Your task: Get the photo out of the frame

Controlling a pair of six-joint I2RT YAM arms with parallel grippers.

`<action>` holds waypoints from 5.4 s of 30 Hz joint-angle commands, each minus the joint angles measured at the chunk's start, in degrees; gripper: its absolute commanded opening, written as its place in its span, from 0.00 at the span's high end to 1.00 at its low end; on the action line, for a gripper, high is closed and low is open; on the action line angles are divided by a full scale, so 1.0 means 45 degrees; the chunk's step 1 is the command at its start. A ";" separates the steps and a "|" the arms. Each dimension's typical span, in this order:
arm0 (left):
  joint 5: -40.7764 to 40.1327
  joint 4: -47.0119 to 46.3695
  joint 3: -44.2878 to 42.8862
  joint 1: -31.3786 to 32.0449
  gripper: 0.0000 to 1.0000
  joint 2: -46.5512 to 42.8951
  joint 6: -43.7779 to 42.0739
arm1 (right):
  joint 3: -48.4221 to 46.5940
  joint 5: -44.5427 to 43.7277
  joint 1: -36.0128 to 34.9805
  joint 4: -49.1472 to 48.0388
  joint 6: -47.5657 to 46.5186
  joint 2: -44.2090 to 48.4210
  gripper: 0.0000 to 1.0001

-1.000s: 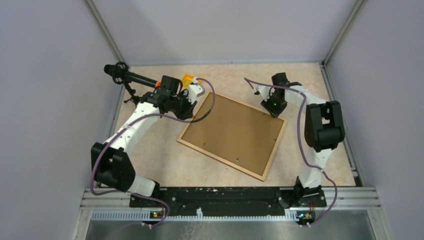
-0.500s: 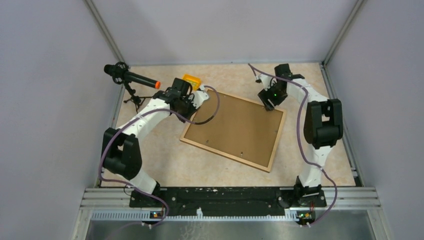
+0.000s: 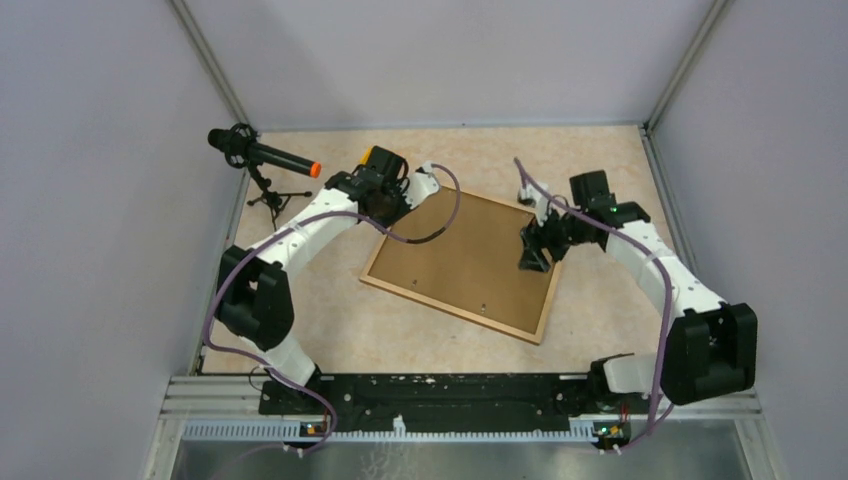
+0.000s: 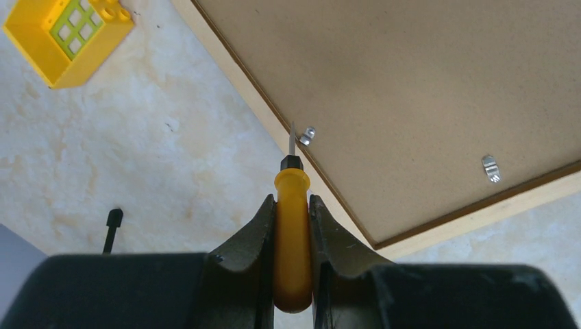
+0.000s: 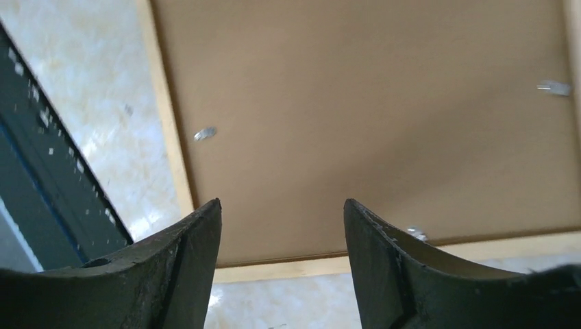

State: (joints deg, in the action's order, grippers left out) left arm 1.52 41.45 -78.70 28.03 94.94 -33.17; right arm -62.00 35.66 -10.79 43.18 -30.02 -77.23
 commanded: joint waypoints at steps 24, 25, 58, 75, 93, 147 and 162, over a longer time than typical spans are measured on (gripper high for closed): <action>0.0785 0.0176 -0.2179 -0.0604 1.00 0.1648 0.1453 | 0.5667 -0.6911 -0.8559 -0.3766 -0.1265 0.0060 0.42; 0.0779 0.0182 -0.2180 -0.0604 1.00 0.1697 0.1418 | 0.5661 -0.7312 -0.8560 -0.4025 -0.1186 -0.0158 0.45; -0.2620 -0.1041 -0.1196 -0.0194 1.00 0.2423 0.0007 | 0.5976 -0.8813 -0.8463 -0.4731 -0.0978 -0.0744 0.87; -0.3051 -0.0029 -0.0713 0.0194 1.00 0.2235 -0.0216 | 0.5983 -0.8905 -0.8462 -0.4790 -0.0950 -0.0819 1.00; -0.2342 0.1627 -0.0937 0.0733 1.00 0.2209 0.0295 | 0.5943 -0.8912 -0.8462 -0.4861 -0.0910 -0.0895 1.00; 0.1011 0.0428 -0.2553 0.0548 1.00 0.1708 0.2332 | 0.6523 -0.8849 -0.5734 -0.3773 -0.3654 0.0976 1.00; 0.1545 0.0624 -0.2568 0.0553 1.00 0.1464 0.2507 | 0.1654 -0.5101 0.2532 -0.1625 -0.4833 -0.0427 0.40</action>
State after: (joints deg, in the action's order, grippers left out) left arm 7.14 43.77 -88.25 30.57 104.73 -22.83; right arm -41.87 2.48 -6.24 31.62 -57.41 -75.68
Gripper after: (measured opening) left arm 0.232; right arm 0.549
